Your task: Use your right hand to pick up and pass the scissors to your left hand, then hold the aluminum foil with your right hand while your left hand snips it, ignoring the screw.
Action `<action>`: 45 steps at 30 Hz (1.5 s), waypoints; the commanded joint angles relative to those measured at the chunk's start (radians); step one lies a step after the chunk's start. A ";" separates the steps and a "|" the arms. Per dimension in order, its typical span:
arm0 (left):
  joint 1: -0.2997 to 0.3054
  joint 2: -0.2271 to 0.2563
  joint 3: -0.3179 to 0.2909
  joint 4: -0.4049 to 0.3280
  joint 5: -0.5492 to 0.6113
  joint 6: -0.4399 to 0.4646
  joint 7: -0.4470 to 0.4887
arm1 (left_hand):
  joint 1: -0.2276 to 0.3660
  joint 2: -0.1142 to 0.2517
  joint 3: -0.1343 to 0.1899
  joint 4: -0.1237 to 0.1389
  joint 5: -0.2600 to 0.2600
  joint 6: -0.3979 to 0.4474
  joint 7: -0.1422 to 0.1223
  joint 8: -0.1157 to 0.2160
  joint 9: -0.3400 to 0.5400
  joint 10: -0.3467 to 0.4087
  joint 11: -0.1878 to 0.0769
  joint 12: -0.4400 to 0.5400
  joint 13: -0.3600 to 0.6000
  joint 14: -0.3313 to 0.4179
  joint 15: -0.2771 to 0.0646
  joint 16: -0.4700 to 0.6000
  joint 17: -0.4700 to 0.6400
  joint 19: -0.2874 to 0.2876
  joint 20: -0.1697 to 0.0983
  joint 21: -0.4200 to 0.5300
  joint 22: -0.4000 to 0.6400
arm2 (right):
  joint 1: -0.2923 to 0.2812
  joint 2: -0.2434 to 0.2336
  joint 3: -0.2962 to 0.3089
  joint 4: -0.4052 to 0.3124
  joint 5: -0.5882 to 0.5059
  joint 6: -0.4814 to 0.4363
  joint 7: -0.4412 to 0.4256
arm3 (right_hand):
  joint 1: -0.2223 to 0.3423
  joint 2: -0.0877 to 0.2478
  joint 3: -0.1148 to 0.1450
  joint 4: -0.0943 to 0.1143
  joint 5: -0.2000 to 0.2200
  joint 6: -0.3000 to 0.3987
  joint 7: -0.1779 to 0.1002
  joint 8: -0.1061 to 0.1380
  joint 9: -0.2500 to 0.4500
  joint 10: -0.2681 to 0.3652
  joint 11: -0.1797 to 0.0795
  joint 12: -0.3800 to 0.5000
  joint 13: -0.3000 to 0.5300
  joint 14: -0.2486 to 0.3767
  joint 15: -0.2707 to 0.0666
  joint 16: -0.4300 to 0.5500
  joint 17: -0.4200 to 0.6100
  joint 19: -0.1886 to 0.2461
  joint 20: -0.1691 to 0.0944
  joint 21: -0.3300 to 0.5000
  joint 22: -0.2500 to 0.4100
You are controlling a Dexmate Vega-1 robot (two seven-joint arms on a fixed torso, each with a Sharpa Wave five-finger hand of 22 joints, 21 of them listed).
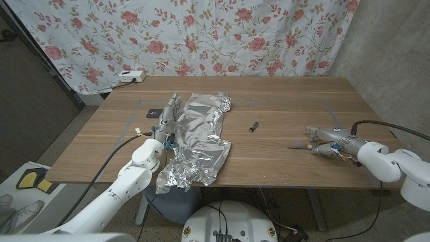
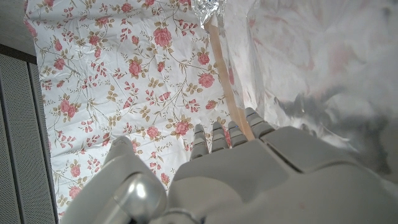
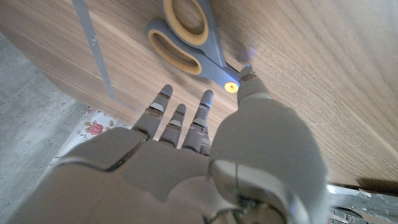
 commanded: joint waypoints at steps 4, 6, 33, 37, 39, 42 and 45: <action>0.004 -0.005 0.002 0.008 -0.001 -0.008 -0.003 | -0.009 0.000 -0.007 0.000 0.004 0.006 0.003 -0.002 0.001 0.003 0.003 -0.003 -0.001 0.000 0.009 0.001 0.003 0.002 0.005 -0.003 0.004 | 0.028 -0.026 -0.048 0.009 -0.007 -0.021 -0.018 | 0.008 0.004 0.015 0.011 -0.003 0.004 -0.017 0.004 0.004 0.016 -0.004 0.023 0.013 0.013 -0.136 0.006 0.007 0.004 -0.008 0.002 0.002; 0.004 -0.004 0.001 0.008 -0.001 -0.009 -0.003 | -0.009 0.000 -0.007 -0.001 0.004 0.006 0.003 -0.002 0.001 0.003 0.003 -0.003 -0.001 0.000 0.009 0.001 0.003 0.002 0.005 -0.004 0.004 | 0.033 -0.033 -0.059 0.012 -0.012 -0.027 -0.022 | 0.010 0.005 0.018 0.011 -0.003 0.005 -0.019 0.004 0.004 0.027 -0.009 0.031 0.016 0.016 -0.138 0.007 0.008 0.005 -0.010 0.002 0.002; 0.012 -0.007 0.000 0.008 -0.003 -0.017 -0.003 | -0.013 0.000 -0.010 -0.002 0.006 0.007 0.003 -0.002 0.001 0.001 0.002 -0.005 -0.001 -0.001 0.010 0.000 0.003 0.003 0.004 -0.006 0.004 | 0.058 -0.110 -0.136 0.018 0.020 -0.084 -0.066 | 0.010 -0.002 0.052 0.019 0.002 0.066 -0.097 0.014 0.002 0.131 -0.037 0.121 0.049 0.056 -0.160 0.011 0.016 0.019 -0.017 0.002 0.002; 0.015 -0.007 -0.001 0.009 -0.004 -0.017 -0.002 | -0.013 0.000 -0.010 -0.003 0.006 0.007 0.003 -0.002 0.001 0.002 0.003 -0.005 -0.001 -0.001 0.010 0.000 0.003 0.003 0.004 -0.006 0.004 | 0.068 -0.120 -0.159 0.019 0.021 -0.092 -0.081 | 0.011 -0.002 0.061 0.018 0.003 0.068 -0.129 0.012 0.002 0.137 -0.049 0.131 0.055 0.066 -0.169 0.011 0.017 0.017 -0.020 0.001 0.002; 0.016 -0.008 -0.002 0.011 -0.006 -0.021 -0.003 | -0.013 0.000 -0.010 -0.003 0.006 0.007 0.003 -0.002 0.001 0.002 0.003 -0.005 -0.001 -0.001 0.010 0.000 0.003 0.003 0.004 -0.006 0.004 | 0.081 -0.124 -0.177 0.020 0.026 -0.100 -0.079 | 0.012 -0.004 0.064 0.017 0.003 0.073 -0.137 0.013 0.002 0.139 -0.050 0.135 0.057 0.066 -0.170 0.010 0.017 0.016 -0.021 0.001 0.002; 0.015 -0.009 -0.003 0.012 -0.005 -0.026 -0.004 | -0.014 0.000 -0.011 -0.003 0.006 0.007 0.003 -0.002 0.001 0.002 0.006 -0.005 -0.001 -0.001 0.010 0.001 0.003 0.003 0.004 -0.006 0.004 | 0.094 -0.138 -0.199 0.021 0.032 -0.109 -0.079 | 0.013 -0.006 0.068 0.016 0.004 0.058 -0.122 0.006 0.002 0.141 -0.054 0.140 0.060 0.067 -0.171 0.009 0.018 0.015 -0.020 0.001 0.002; 0.013 -0.009 -0.003 0.012 -0.005 -0.026 -0.005 | -0.014 0.000 -0.011 -0.003 0.006 0.006 0.003 -0.002 0.001 0.002 0.007 -0.005 -0.001 -0.001 0.010 0.001 0.003 0.003 0.004 -0.007 0.004 | 0.104 -0.147 -0.216 0.023 0.044 -0.114 -0.086 | 0.016 -0.005 0.076 0.015 0.009 0.047 -0.109 0.002 0.002 0.127 -0.040 0.141 0.065 0.065 -0.167 0.007 0.019 0.010 -0.017 0.000 0.002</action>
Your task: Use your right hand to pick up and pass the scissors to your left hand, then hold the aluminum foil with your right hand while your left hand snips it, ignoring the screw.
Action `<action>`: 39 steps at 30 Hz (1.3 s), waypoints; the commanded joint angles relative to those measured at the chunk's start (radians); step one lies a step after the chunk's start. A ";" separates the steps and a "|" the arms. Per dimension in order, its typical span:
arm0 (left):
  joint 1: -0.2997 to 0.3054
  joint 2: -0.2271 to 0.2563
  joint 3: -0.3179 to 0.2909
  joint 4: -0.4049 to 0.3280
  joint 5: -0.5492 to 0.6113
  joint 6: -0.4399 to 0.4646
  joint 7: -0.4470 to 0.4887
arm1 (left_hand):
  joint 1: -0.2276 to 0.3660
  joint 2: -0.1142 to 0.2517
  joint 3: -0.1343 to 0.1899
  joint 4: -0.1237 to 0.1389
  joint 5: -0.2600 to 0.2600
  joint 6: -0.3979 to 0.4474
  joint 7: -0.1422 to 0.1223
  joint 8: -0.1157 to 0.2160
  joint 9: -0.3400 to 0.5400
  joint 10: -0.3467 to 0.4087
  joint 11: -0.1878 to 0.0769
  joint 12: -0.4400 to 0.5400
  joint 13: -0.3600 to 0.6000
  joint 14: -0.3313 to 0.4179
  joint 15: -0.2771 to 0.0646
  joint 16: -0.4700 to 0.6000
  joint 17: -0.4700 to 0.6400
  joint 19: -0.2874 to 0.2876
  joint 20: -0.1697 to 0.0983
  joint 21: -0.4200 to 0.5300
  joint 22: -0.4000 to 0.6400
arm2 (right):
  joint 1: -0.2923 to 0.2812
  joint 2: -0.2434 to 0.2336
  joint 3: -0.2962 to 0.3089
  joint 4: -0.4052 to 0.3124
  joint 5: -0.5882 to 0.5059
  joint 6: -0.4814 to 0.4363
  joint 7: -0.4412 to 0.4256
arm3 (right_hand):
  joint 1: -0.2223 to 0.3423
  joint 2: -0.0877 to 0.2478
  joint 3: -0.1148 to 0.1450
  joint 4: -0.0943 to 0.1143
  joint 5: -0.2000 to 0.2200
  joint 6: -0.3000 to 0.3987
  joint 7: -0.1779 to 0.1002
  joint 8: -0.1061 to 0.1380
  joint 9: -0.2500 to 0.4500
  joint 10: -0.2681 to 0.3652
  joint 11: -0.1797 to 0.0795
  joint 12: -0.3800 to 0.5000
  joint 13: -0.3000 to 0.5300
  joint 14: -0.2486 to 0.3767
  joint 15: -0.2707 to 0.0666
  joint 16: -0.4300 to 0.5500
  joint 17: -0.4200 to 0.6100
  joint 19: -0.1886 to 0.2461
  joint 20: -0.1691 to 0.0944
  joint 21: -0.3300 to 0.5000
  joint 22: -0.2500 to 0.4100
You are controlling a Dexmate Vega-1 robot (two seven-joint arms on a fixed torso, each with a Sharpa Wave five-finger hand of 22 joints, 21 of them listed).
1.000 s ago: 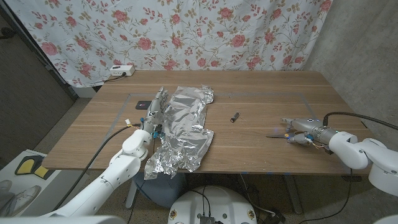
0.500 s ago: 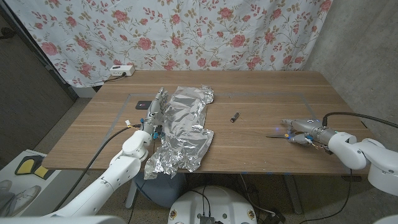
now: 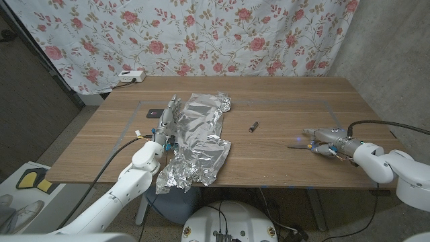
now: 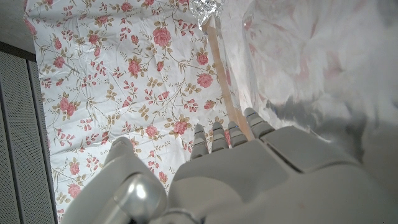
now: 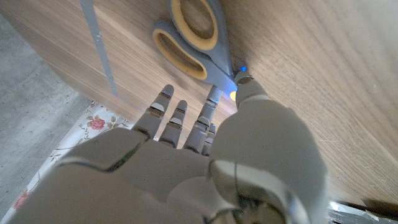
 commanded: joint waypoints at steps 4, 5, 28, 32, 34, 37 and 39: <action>-0.001 -0.003 -0.002 0.004 -0.003 -0.006 -0.003 | -0.007 0.001 -0.007 0.001 0.006 0.008 0.003 -0.002 0.001 0.002 0.006 -0.001 -0.001 0.000 0.010 0.001 0.003 0.003 0.003 -0.003 0.004 | 0.057 -0.052 -0.106 0.010 0.031 -0.030 -0.031 | 0.015 0.005 0.030 0.000 0.022 -0.031 0.021 -0.008 0.003 -0.024 0.016 0.008 0.014 0.010 -0.152 0.004 0.008 -0.007 0.001 -0.001 0.002; -0.001 -0.004 -0.001 0.005 -0.003 -0.006 -0.004 | -0.007 0.001 -0.007 0.001 0.006 0.008 0.003 -0.002 0.001 0.002 0.006 -0.001 -0.001 -0.001 0.011 0.001 0.003 0.003 0.003 -0.003 0.004 | 0.062 -0.054 -0.114 0.011 0.036 -0.033 -0.032 | 0.016 0.009 0.035 0.001 0.028 -0.032 0.020 -0.007 0.003 -0.020 0.021 0.014 0.017 0.011 -0.151 0.004 0.010 -0.007 0.002 -0.001 0.002; -0.015 -0.009 0.008 0.006 -0.006 0.003 -0.014 | -0.010 0.002 -0.009 0.000 0.007 0.009 0.004 -0.002 0.001 0.003 0.004 -0.001 -0.001 -0.001 0.009 0.000 0.003 0.003 0.004 -0.004 0.004 | -0.032 -0.082 0.008 0.008 0.269 0.036 -0.221 | 0.029 0.009 0.144 0.007 0.281 -0.005 0.043 0.001 0.005 0.029 0.005 0.113 0.091 0.071 -0.168 0.015 0.034 0.009 0.001 0.003 0.001; -0.015 -0.012 0.008 0.011 -0.010 0.002 -0.016 | -0.010 0.002 -0.009 0.000 0.007 0.009 0.004 -0.002 0.001 0.003 0.006 -0.001 -0.001 0.000 0.009 0.001 0.003 0.003 0.004 -0.004 0.004 | -0.047 -0.053 0.051 0.008 0.282 0.065 -0.215 | 0.009 -0.006 0.148 0.012 0.309 -0.004 0.050 0.000 0.005 0.037 0.004 0.129 0.103 0.083 -0.166 0.015 0.036 0.020 0.003 0.005 0.001; -0.014 -0.014 0.008 0.015 -0.009 -0.003 -0.016 | -0.011 0.002 -0.009 0.000 0.007 0.009 0.004 -0.002 0.001 0.003 0.006 -0.001 -0.001 -0.001 0.009 0.000 0.003 0.003 0.004 -0.004 0.004 | -0.048 -0.038 0.062 0.011 0.280 0.078 -0.212 | 0.004 -0.008 0.150 0.014 0.315 -0.002 0.051 0.001 0.005 0.038 -0.002 0.133 0.107 0.088 -0.168 0.015 0.036 0.024 0.001 0.006 0.001; -0.011 -0.014 0.007 0.018 -0.011 -0.006 -0.018 | -0.011 0.002 -0.010 0.000 0.007 0.008 0.005 -0.002 0.001 0.003 0.006 -0.001 -0.001 -0.001 0.009 0.000 0.003 0.003 0.004 -0.005 0.004 | -0.047 -0.017 0.075 0.011 0.275 0.085 -0.201 | -0.001 -0.011 0.153 0.014 0.322 0.002 0.055 0.002 0.005 0.043 -0.002 0.141 0.112 0.095 -0.169 0.016 0.036 0.027 0.002 0.006 0.001; -0.009 -0.014 0.006 0.018 -0.012 -0.008 -0.018 | -0.011 0.002 -0.010 0.000 0.008 0.008 0.004 -0.002 0.001 0.003 0.005 -0.001 -0.001 -0.001 0.010 0.001 0.003 0.003 0.004 -0.005 0.004 | -0.044 -0.006 0.081 0.010 0.268 0.088 -0.193 | -0.003 -0.013 0.156 0.014 0.327 0.003 0.056 0.001 0.005 0.046 0.001 0.147 0.117 0.100 -0.169 0.016 0.036 0.028 0.002 0.005 0.002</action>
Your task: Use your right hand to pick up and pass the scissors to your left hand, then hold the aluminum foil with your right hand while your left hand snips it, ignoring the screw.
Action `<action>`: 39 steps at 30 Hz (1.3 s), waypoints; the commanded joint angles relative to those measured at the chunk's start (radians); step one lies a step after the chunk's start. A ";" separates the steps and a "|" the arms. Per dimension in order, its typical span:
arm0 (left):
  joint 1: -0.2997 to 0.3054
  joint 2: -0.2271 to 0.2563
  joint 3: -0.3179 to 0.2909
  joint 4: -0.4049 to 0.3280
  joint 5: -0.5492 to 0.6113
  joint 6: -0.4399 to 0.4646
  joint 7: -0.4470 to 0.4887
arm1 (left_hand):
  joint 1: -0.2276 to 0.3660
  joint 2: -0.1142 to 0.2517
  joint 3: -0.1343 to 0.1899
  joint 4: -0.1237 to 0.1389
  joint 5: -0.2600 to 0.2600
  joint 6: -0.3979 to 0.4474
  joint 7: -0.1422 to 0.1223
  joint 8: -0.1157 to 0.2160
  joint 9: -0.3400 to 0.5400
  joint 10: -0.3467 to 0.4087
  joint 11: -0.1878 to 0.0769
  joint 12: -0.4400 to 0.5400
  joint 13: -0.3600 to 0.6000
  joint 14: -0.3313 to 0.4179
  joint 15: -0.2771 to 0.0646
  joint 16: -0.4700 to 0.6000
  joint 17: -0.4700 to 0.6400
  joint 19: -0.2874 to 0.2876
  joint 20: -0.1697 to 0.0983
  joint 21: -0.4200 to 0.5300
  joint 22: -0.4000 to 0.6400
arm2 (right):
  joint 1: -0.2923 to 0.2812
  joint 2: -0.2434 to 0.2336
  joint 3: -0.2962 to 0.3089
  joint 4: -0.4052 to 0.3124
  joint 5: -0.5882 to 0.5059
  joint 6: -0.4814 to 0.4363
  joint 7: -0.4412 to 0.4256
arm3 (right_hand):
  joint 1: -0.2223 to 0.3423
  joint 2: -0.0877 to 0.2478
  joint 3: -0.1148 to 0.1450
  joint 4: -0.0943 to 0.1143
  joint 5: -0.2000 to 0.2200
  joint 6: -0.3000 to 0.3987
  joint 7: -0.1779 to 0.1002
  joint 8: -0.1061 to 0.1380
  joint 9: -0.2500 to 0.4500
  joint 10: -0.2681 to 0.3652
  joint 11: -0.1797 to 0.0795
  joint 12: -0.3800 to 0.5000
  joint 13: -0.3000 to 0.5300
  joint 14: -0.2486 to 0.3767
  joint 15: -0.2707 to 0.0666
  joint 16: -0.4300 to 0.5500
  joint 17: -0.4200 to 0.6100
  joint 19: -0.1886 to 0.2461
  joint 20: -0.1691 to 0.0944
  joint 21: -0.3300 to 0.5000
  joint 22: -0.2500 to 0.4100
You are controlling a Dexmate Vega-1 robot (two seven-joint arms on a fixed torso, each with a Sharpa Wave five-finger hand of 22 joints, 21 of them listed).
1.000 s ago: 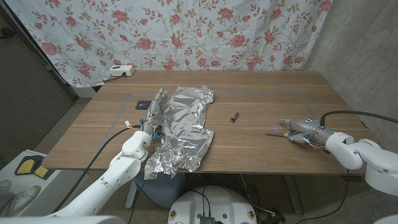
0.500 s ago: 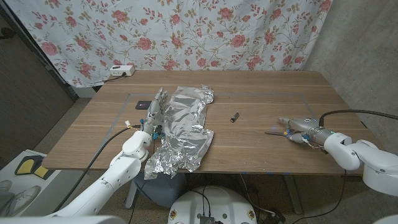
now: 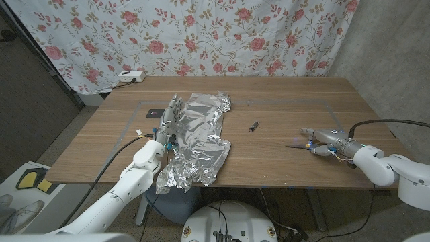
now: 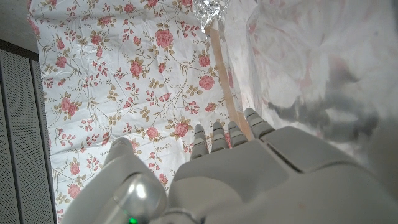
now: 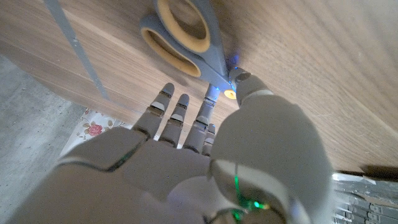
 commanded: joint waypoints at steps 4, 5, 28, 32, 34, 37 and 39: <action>0.008 -0.003 -0.002 0.010 -0.007 -0.011 -0.004 | -0.007 -0.002 -0.001 0.000 0.008 0.008 0.005 -0.002 0.001 0.003 0.006 -0.002 -0.001 -0.001 0.009 0.000 0.003 0.003 0.004 0.001 0.004 | -0.020 0.085 0.096 -0.001 0.024 0.066 0.004 | -0.013 -0.006 0.016 -0.001 0.016 0.002 0.004 0.007 0.005 0.043 -0.028 0.021 0.025 0.018 -0.167 0.007 0.003 0.012 -0.001 0.005 0.001; 0.009 -0.003 -0.003 0.010 -0.007 -0.012 -0.004 | -0.007 -0.001 -0.002 0.000 0.008 0.009 0.004 -0.002 0.001 0.003 0.006 -0.002 -0.001 -0.001 0.009 0.000 0.003 0.003 0.004 0.001 0.004 | -0.017 0.094 0.099 0.000 0.026 0.069 0.005 | -0.013 -0.007 0.017 -0.002 0.017 0.002 0.005 0.006 0.005 0.043 -0.027 0.023 0.027 0.019 -0.167 0.007 0.003 0.012 0.000 0.005 0.002; 0.024 -0.002 -0.013 -0.014 -0.036 -0.034 -0.039 | -0.009 0.001 -0.003 -0.002 0.008 0.002 0.003 -0.004 0.001 -0.002 0.011 -0.004 -0.001 -0.010 0.010 -0.002 0.002 -0.001 0.000 -0.001 0.004 | 0.021 0.260 0.194 0.032 0.171 0.225 0.096 | -0.026 -0.019 0.035 -0.005 0.027 0.009 0.009 0.006 0.004 0.050 -0.029 0.058 0.059 0.042 -0.168 0.005 0.002 0.024 0.003 0.006 0.002; 0.029 -0.001 -0.013 -0.018 -0.032 -0.041 -0.038 | -0.009 0.001 -0.003 -0.002 0.008 0.003 0.004 -0.004 0.001 -0.001 0.009 -0.004 -0.001 -0.010 0.009 -0.002 0.002 -0.001 0.000 -0.001 0.004 | 0.030 0.286 0.212 0.038 0.217 0.256 0.123 | -0.029 -0.021 0.039 -0.005 0.030 0.009 0.010 0.005 0.003 0.049 -0.030 0.064 0.065 0.044 -0.168 0.003 0.002 0.023 0.004 0.005 0.002; 0.034 0.002 -0.015 -0.023 -0.033 -0.038 -0.036 | -0.009 0.001 -0.003 -0.003 0.008 0.003 0.004 -0.004 0.001 -0.002 0.007 -0.004 -0.001 -0.010 0.009 -0.002 0.002 -0.001 0.000 -0.001 0.004 | 0.039 0.299 0.218 0.044 0.246 0.273 0.137 | -0.029 -0.021 0.040 -0.005 0.030 0.009 0.010 0.005 0.003 0.049 -0.032 0.066 0.066 0.044 -0.168 0.003 0.002 0.024 0.005 0.005 0.002; 0.042 0.006 -0.019 -0.029 -0.036 -0.037 -0.032 | -0.009 0.001 -0.003 -0.003 0.008 0.003 0.005 -0.004 0.001 0.000 0.009 -0.004 -0.001 -0.011 0.009 -0.002 0.002 -0.001 0.000 -0.001 0.004 | 0.052 0.325 0.223 0.053 0.290 0.299 0.151 | -0.030 -0.021 0.043 -0.005 0.031 0.009 0.012 0.005 0.003 0.051 -0.030 0.070 0.070 0.046 -0.168 0.002 0.002 0.025 0.006 0.005 0.002; 0.049 0.010 -0.022 -0.036 -0.031 -0.041 -0.026 | -0.009 0.001 -0.003 -0.003 0.008 0.003 0.004 -0.004 0.001 -0.001 0.009 -0.004 -0.001 -0.011 0.009 -0.002 0.002 -0.001 -0.001 -0.001 0.004 | 0.059 0.347 0.226 0.061 0.318 0.325 0.150 | -0.030 -0.021 0.044 -0.005 0.032 0.009 0.012 0.004 0.003 0.051 -0.029 0.072 0.071 0.046 -0.168 0.002 0.001 0.025 0.007 0.005 0.002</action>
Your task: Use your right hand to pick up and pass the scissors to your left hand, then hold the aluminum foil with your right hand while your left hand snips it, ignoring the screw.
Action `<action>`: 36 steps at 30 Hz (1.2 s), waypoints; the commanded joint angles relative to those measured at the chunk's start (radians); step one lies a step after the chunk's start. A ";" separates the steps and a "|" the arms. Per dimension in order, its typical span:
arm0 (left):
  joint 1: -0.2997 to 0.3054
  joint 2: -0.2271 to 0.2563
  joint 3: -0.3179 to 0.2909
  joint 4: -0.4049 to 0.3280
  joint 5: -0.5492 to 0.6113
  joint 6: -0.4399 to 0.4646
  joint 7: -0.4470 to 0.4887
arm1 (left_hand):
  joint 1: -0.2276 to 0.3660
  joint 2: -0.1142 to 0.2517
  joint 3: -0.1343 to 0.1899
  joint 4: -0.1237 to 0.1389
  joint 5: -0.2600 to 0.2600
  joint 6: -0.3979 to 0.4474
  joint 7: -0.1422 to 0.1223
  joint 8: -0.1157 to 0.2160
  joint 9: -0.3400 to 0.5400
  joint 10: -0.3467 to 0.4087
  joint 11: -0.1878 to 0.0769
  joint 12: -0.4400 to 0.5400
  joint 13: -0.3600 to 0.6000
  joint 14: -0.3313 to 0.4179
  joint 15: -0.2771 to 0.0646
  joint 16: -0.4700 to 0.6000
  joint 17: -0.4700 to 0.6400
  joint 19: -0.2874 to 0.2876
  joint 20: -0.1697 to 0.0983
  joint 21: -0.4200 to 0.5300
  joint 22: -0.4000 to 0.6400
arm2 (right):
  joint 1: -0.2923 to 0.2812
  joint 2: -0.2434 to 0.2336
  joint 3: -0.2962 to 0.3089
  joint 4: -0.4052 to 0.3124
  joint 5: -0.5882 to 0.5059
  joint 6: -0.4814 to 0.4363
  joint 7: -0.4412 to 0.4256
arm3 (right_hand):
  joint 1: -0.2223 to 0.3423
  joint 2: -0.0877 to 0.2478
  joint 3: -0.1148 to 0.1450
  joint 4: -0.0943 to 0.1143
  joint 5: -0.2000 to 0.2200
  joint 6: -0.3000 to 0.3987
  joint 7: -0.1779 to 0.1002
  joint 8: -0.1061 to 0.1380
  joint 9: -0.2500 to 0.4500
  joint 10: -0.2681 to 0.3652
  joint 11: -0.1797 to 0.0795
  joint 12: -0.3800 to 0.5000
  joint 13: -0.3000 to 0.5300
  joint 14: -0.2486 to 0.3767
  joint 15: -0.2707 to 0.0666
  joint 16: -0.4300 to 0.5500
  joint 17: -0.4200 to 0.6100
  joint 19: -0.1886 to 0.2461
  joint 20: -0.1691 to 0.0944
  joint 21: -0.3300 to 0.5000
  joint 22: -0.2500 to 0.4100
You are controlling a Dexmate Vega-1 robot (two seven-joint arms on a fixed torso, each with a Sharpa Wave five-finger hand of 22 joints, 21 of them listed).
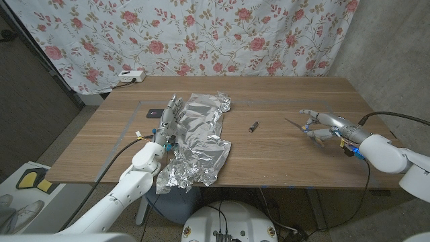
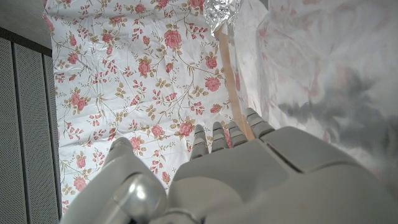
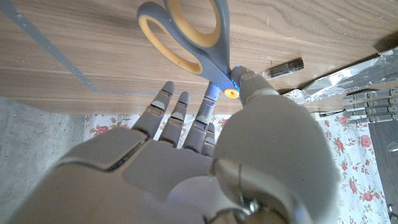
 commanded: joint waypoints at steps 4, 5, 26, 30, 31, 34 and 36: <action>0.041 0.024 -0.020 -0.045 0.021 -0.001 0.046 | -0.009 0.002 -0.004 -0.005 0.008 0.001 0.001 0.002 0.001 0.003 0.002 -0.001 -0.001 -0.028 0.002 -0.009 0.002 -0.019 -0.006 -0.008 0.004 | 0.033 0.132 0.056 0.029 0.162 0.142 0.029 | -0.003 0.008 0.015 -0.001 0.007 0.004 0.007 0.004 0.003 0.045 -0.035 0.014 0.069 0.014 -0.164 0.002 0.002 0.007 0.006 0.005 0.002; 0.044 0.026 -0.023 -0.047 0.018 -0.001 0.048 | -0.010 0.002 -0.004 -0.005 0.008 0.001 0.001 0.003 0.001 0.004 0.003 0.000 -0.001 -0.032 0.001 -0.010 0.002 -0.021 -0.009 -0.008 0.004 | 0.033 0.138 0.060 0.030 0.166 0.151 0.028 | -0.003 0.008 0.016 -0.001 0.008 0.005 0.007 0.004 0.003 0.044 -0.036 0.015 0.070 0.015 -0.164 0.002 0.002 0.009 0.009 0.006 0.002; 0.108 0.081 -0.059 -0.150 0.096 0.015 0.143 | -0.009 0.004 -0.005 -0.012 0.007 0.015 0.014 0.006 0.001 0.009 0.003 0.002 -0.002 -0.094 -0.010 -0.010 0.001 -0.049 -0.033 -0.007 0.004 | 0.159 0.176 -0.052 0.076 0.381 0.234 0.107 | -0.016 0.006 0.032 0.002 0.018 0.007 0.010 0.003 0.003 0.048 -0.032 0.026 0.069 0.020 -0.161 -0.002 0.001 0.010 0.011 0.005 0.003; 0.106 0.087 -0.057 -0.161 0.113 0.020 0.147 | -0.009 0.004 -0.006 -0.014 0.007 0.036 0.020 0.012 0.001 0.009 0.006 0.002 -0.002 -0.122 -0.012 -0.016 0.001 -0.065 -0.044 -0.011 0.004 | 0.170 0.180 -0.072 0.082 0.411 0.261 0.106 | -0.019 0.006 0.034 0.003 0.020 0.007 0.010 0.003 0.003 0.043 -0.031 0.025 0.068 0.018 -0.161 -0.003 0.001 0.009 0.012 0.004 0.003; 0.104 0.088 -0.055 -0.162 0.116 0.023 0.147 | -0.009 0.004 -0.006 -0.015 0.006 0.036 0.020 0.012 0.001 0.009 0.005 0.001 -0.002 -0.123 -0.013 -0.016 0.001 -0.066 -0.045 -0.011 0.004 | 0.172 0.181 -0.076 0.083 0.418 0.265 0.105 | -0.019 0.006 0.035 0.003 0.020 0.007 0.010 0.003 0.003 0.043 -0.033 0.025 0.069 0.018 -0.161 -0.003 0.001 0.009 0.013 0.004 0.003; 0.096 0.081 -0.050 -0.157 0.119 0.019 0.144 | -0.009 0.004 -0.006 -0.015 0.006 0.037 0.020 0.012 0.001 0.009 0.005 0.002 -0.002 -0.123 -0.013 -0.015 0.001 -0.067 -0.046 -0.011 0.004 | 0.179 0.186 -0.087 0.086 0.429 0.286 0.096 | -0.021 0.005 0.037 0.003 0.021 0.007 0.010 0.003 0.002 0.041 -0.032 0.026 0.069 0.017 -0.161 -0.004 0.001 0.009 0.015 0.004 0.003; 0.095 0.079 -0.047 -0.164 0.132 0.026 0.157 | -0.008 0.005 -0.006 -0.017 0.006 0.048 0.021 0.015 0.001 0.011 0.005 0.002 -0.002 -0.132 -0.017 -0.015 0.001 -0.072 -0.049 -0.012 0.004 | 0.181 0.189 -0.094 0.083 0.431 0.296 0.087 | -0.022 0.005 0.038 0.003 0.022 0.006 0.010 0.002 0.002 0.043 -0.033 0.026 0.067 0.017 -0.161 -0.005 0.001 0.007 0.013 0.003 0.003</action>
